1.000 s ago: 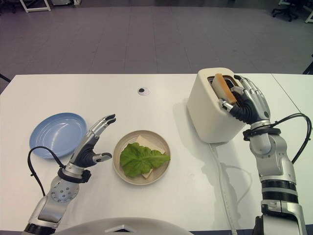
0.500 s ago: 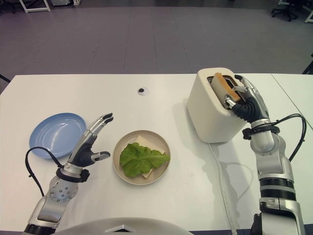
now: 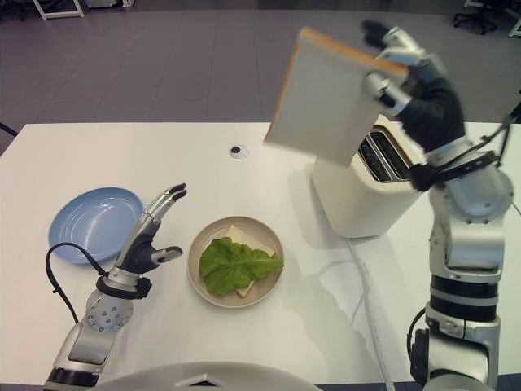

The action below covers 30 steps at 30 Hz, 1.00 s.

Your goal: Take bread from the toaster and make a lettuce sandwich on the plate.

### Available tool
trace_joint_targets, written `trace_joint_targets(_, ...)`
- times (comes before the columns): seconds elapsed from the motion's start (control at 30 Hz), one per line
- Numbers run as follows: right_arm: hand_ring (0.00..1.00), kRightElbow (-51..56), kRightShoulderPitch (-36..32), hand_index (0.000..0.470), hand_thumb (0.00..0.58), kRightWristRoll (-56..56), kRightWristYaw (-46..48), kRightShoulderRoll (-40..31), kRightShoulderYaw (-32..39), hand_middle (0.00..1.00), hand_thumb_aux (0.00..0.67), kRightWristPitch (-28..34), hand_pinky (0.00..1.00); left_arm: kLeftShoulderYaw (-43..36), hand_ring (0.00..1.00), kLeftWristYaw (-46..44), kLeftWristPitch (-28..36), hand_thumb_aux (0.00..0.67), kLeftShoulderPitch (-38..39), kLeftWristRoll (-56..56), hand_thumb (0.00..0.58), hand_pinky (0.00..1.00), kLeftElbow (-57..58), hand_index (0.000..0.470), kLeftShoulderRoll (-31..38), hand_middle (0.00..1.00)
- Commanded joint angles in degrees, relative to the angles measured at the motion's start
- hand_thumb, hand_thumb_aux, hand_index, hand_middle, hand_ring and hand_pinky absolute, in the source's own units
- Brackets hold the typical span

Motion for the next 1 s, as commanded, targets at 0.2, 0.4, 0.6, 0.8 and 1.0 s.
trace_joint_targets(0.2, 0.00, 2.02, 5.87, 0.470, 0.580, -9.24, 7.04, 3.12, 18.51, 0.00, 0.670, 5.56, 0.00, 1.16, 0.00, 0.07, -0.69, 0.000, 0.13, 0.20, 0.000, 0.00, 0.30, 0.000, -0.37, 0.00)
trace_joint_targets(0.4, 0.00, 12.22, 6.81, 0.470, 0.580, -17.11, 8.51, 7.39, 25.68, 0.00, 0.670, 1.07, 0.00, 1.04, 0.00, -0.50, -0.58, 0.000, 0.26, 0.52, 0.000, 0.00, -0.42, 0.000, -0.60, 0.00)
trace_joint_targets(0.6, 0.00, 18.62, 6.23, 0.470, 0.580, -21.76, 8.36, 8.89, 26.67, 0.00, 0.670, -3.51, 0.00, 0.63, 0.00, -1.03, -0.41, 0.000, 0.28, 0.98, 0.000, 0.00, -0.86, 0.000, -0.73, 0.00)
trace_joint_targets(0.8, 0.00, 20.59, 5.60, 0.470, 0.580, -25.79, 6.80, 9.67, 27.17, 0.00, 0.670, -7.86, 0.00, -1.44, 0.00, -1.75, -1.54, 0.000, 0.83, 5.50, 0.000, 0.00, -3.11, 0.000, -0.01, 0.00)
trace_joint_targets(1.0, 0.00, 20.91, 5.10, 0.444, 0.578, -29.89, 5.01, 10.06, 26.93, 0.00, 0.633, -11.67, 0.00, -7.74, 0.00, -4.02, -5.00, 0.000, 1.19, 19.94, 0.000, 0.00, -5.88, 0.000, 3.81, 0.00)
